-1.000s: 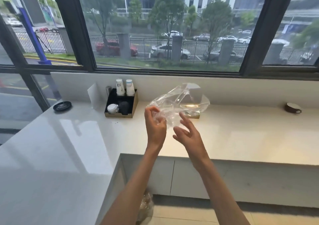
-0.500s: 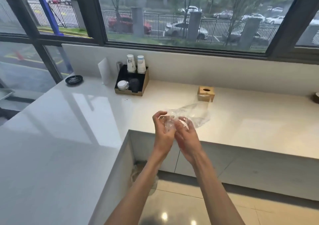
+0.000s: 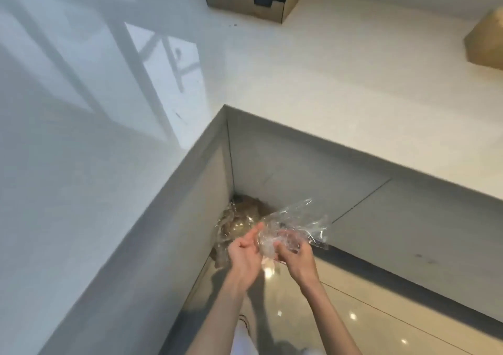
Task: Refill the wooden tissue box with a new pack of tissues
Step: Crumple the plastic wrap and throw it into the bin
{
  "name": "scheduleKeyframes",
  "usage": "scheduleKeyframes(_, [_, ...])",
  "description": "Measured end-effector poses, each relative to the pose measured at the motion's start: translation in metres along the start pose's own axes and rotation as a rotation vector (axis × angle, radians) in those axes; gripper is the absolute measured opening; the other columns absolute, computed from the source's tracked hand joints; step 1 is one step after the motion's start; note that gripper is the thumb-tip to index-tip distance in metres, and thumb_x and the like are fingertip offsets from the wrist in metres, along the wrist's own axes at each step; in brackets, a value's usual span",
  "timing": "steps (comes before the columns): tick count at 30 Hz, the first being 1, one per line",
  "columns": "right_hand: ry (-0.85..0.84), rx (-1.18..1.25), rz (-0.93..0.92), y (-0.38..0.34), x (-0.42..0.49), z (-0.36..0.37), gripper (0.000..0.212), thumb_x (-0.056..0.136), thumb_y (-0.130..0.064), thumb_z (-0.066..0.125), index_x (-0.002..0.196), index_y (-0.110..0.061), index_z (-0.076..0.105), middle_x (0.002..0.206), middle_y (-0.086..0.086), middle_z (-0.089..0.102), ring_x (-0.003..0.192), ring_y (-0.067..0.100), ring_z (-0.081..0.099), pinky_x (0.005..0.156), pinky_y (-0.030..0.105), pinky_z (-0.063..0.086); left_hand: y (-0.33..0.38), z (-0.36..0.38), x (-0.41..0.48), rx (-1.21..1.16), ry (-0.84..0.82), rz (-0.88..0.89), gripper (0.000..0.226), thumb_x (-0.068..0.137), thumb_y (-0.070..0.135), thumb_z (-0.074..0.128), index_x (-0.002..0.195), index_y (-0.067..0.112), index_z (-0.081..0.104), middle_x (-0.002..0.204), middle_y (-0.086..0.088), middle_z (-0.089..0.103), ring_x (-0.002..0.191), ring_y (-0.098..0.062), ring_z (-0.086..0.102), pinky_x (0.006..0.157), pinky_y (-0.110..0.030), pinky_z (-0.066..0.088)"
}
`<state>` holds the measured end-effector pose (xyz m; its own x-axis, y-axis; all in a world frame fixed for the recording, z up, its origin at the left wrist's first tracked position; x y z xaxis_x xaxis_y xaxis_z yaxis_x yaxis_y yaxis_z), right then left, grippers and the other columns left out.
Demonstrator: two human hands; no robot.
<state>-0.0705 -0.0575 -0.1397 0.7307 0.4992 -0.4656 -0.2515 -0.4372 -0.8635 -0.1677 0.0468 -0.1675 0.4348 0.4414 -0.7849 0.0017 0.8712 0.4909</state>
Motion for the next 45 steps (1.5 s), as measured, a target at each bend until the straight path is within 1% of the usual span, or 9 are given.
scheduleKeyframes(4, [0.237, -0.071, -0.122, 0.093, 0.098, 0.020, 0.031, 0.081, -0.035, 0.075, 0.089, -0.006, 0.064, 0.077, 0.001, 0.059, 0.061, 0.017, 0.056, 0.065, 0.024, 0.052, -0.008, -0.040, 0.140, 0.508, 0.121, 0.146, 0.032, 0.090, 0.007, 0.039, 0.111, 0.009, 0.063, 0.121, -0.013, 0.064, 0.112, -0.033, 0.057, 0.105, -0.046, 0.039])
scheduleKeyframes(6, [0.259, 0.030, -0.217, 0.107, 0.129, 0.035, 0.045, 0.080, -0.032, 0.074, 0.113, -0.006, 0.055, 0.092, -0.012, 0.054, 0.072, -0.002, 0.058, 0.070, 0.008, 0.045, 0.001, -0.056, 0.180, 0.631, 0.311, 0.280, 0.019, 0.090, 0.006, 0.043, 0.100, 0.005, 0.060, 0.105, -0.018, 0.060, 0.094, -0.030, 0.055, 0.085, -0.042, 0.047])
scheduleKeyframes(8, [0.239, 0.006, -0.328, 0.109, 0.155, 0.056, 0.048, 0.088, -0.025, 0.070, 0.125, -0.020, 0.040, 0.102, -0.010, 0.056, 0.085, 0.001, 0.059, 0.080, 0.020, 0.050, 0.006, -0.066, 0.205, 0.748, 0.460, 0.356, 0.025, 0.086, 0.007, 0.048, 0.109, 0.004, 0.056, 0.116, -0.020, 0.051, 0.113, -0.033, 0.046, 0.093, -0.039, 0.040])
scheduleKeyframes(11, [0.144, -0.182, -0.200, 0.135, 0.191, 0.092, 0.026, 0.089, -0.030, 0.051, 0.112, -0.031, 0.038, 0.091, 0.002, 0.063, 0.080, 0.026, 0.060, 0.074, 0.047, 0.049, -0.014, -0.080, 0.227, 0.934, 0.509, 0.263, 0.056, 0.082, 0.016, 0.054, 0.136, 0.013, 0.039, 0.146, -0.019, 0.025, 0.136, -0.037, 0.020, 0.114, -0.040, 0.024])
scheduleKeyframes(16, [-0.137, -0.976, -0.193, 0.168, 0.237, 0.148, 0.033, 0.095, -0.006, 0.048, 0.127, -0.010, 0.055, 0.135, 0.015, 0.039, 0.108, 0.036, 0.060, 0.091, 0.044, 0.050, -0.045, -0.111, 0.258, 1.009, 0.465, 0.189, 0.065, 0.088, 0.024, 0.056, 0.146, 0.021, 0.029, 0.151, -0.019, 0.021, 0.140, -0.039, 0.018, 0.117, -0.044, 0.023])
scheduleKeyframes(22, [-0.588, -1.141, 0.059, 0.263, 0.324, 0.201, 0.055, 0.083, -0.032, 0.042, 0.137, -0.042, 0.044, 0.155, 0.006, 0.035, 0.141, 0.033, 0.031, 0.108, 0.038, 0.032, -0.040, -0.122, 0.266, 0.969, 0.502, 0.310, 0.053, 0.090, 0.010, 0.052, 0.139, 0.028, 0.039, 0.142, -0.010, 0.034, 0.135, -0.032, 0.026, 0.108, -0.046, 0.030])
scheduleKeyframes(29, [-0.617, -1.019, 0.112, 0.253, 0.295, 0.209, 0.029, 0.101, -0.023, 0.043, 0.130, -0.021, 0.046, 0.138, 0.010, 0.037, 0.127, 0.029, 0.042, 0.113, 0.037, 0.034, -0.037, -0.134, 0.286, 1.021, 0.492, 0.323, 0.055, 0.089, 0.006, 0.056, 0.134, 0.031, 0.040, 0.138, -0.006, 0.035, 0.130, -0.026, 0.034, 0.106, -0.045, 0.038])
scheduleKeyframes(35, [-0.638, -0.910, 0.061, 0.238, 0.301, 0.198, 0.083, 0.080, -0.020, 0.066, 0.153, -0.024, 0.028, 0.160, 0.009, 0.025, 0.144, 0.030, 0.032, 0.117, 0.037, 0.032, -0.032, -0.139, 0.287, 1.051, 0.481, 0.315, 0.058, 0.088, 0.005, 0.058, 0.138, 0.027, 0.038, 0.141, -0.009, 0.034, 0.133, -0.028, 0.031, 0.108, -0.042, 0.037])
scheduleKeyframes(45, [-0.413, -0.721, -0.153, 0.206, 0.260, 0.125, 0.097, 0.083, -0.002, 0.070, 0.155, -0.035, 0.014, 0.164, 0.004, 0.008, 0.151, 0.025, 0.014, 0.120, 0.046, 0.026, -0.033, -0.122, 0.250, 1.077, 0.424, 0.387, 0.071, 0.085, 0.008, 0.064, 0.145, 0.025, 0.030, 0.149, -0.008, 0.029, 0.138, -0.030, 0.025, 0.109, -0.044, 0.034])
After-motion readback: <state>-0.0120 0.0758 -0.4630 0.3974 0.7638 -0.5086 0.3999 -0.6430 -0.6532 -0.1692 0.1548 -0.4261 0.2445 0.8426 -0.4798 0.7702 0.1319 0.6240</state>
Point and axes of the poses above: each hand's wrist, its own x-axis towards the middle knuckle, its own z-axis out of the palm, y = z × x, the point moved 7 cm from there along x, towards the middle knuckle
